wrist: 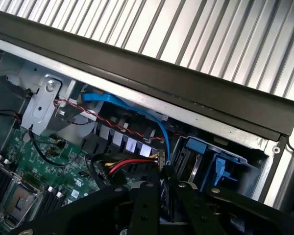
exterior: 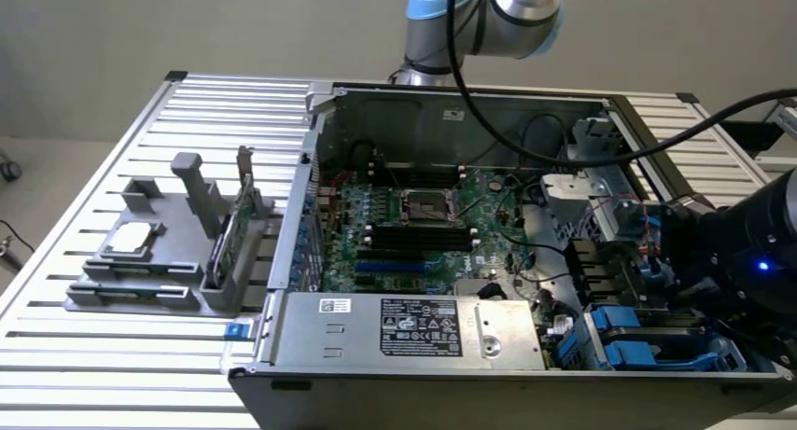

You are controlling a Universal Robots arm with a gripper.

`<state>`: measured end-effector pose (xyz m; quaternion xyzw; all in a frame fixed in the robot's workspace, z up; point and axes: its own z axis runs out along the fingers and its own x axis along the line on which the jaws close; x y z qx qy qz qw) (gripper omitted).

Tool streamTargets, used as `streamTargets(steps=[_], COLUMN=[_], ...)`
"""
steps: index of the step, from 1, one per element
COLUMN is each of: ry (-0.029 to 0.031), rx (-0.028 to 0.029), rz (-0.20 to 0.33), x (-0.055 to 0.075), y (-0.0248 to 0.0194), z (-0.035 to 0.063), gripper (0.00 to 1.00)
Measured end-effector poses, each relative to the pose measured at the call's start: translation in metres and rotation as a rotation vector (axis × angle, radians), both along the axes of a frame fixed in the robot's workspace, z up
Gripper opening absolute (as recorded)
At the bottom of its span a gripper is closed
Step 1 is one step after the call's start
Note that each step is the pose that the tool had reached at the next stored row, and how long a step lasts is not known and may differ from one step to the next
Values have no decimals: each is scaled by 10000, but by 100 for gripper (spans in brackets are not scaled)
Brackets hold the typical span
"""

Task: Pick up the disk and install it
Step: 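Insert the first disk wire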

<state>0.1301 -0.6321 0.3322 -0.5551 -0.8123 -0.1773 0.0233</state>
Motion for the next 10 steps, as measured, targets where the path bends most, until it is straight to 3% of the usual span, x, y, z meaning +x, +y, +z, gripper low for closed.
streamTargets(steps=[4,10], ry=[5,37], rx=[-65,-220], rz=[-13,-64], x=[-2,-4], y=[0,0], z=[28,42], gripper=[16,16])
